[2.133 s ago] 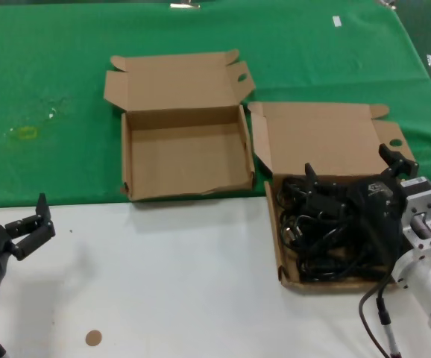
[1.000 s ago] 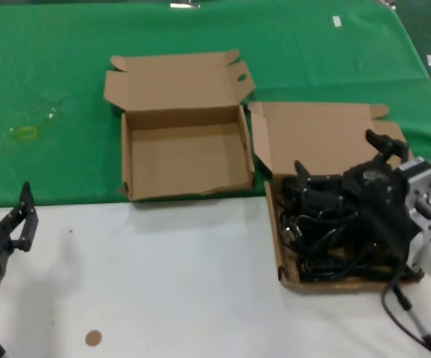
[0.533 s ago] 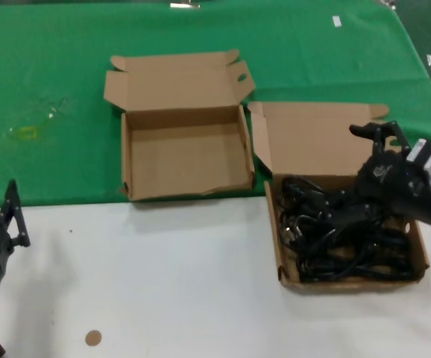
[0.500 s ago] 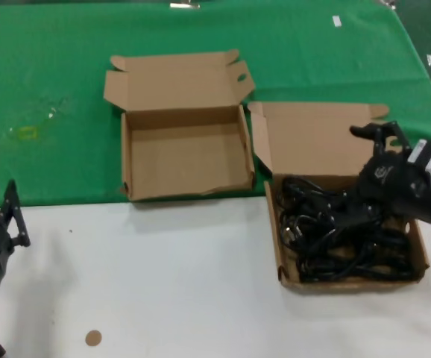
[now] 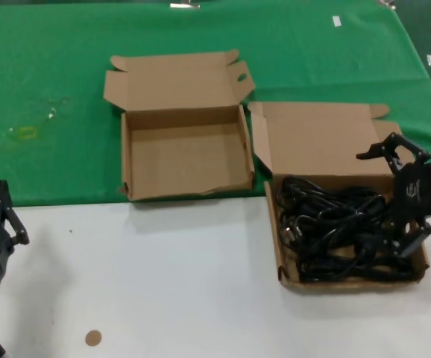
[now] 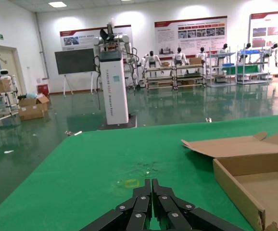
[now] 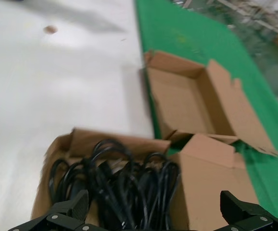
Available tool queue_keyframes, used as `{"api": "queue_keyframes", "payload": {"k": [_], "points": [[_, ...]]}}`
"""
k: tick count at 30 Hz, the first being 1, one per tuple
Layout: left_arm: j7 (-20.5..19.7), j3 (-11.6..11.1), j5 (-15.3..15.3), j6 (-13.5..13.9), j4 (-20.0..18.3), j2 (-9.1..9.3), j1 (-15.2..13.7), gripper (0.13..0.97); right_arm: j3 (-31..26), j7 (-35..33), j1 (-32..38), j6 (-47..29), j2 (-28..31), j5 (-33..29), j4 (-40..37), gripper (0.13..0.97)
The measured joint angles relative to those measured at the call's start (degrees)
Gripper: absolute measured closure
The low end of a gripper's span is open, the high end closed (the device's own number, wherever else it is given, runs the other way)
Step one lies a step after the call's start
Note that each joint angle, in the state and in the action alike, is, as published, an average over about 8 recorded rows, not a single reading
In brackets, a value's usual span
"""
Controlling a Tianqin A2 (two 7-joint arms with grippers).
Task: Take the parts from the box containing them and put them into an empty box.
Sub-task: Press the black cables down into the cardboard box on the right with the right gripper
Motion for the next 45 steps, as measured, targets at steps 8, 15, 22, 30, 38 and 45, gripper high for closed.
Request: {"api": "queue_keyframes", "payload": {"k": [8, 15, 22, 30, 38, 45], "points": [[0.0, 0.0, 0.0, 0.0, 0.0, 0.0, 0.0, 0.942, -0.76, -4.41, 5.08, -8.28, -2.27, -5.25, -3.92, 0.129], [0.0, 0.0, 0.0, 0.0, 0.0, 0.0, 0.0, 0.945, -0.87, -6.82, 6.51, -10.59, -4.99, -8.13, -6.58, 0.15], [0.0, 0.0, 0.0, 0.0, 0.0, 0.0, 0.0, 0.945, -0.98, -8.27, 6.8, -11.76, -7.0, -10.1, -8.33, 0.169], [0.0, 0.0, 0.0, 0.0, 0.0, 0.0, 0.0, 0.945, -0.99, -9.77, 7.69, -12.42, -9.01, -11.95, -11.05, 0.257], [-0.03, 0.0, 0.01, 0.0, 0.0, 0.0, 0.0, 0.945, -0.84, -10.89, 8.26, -12.43, -10.22, -13.39, -13.16, 0.428], [-0.05, 0.0, 0.02, 0.0, 0.0, 0.0, 0.0, 0.945, -0.69, -11.62, 8.45, -12.4, -10.62, -14.43, -14.22, 0.597]]}}
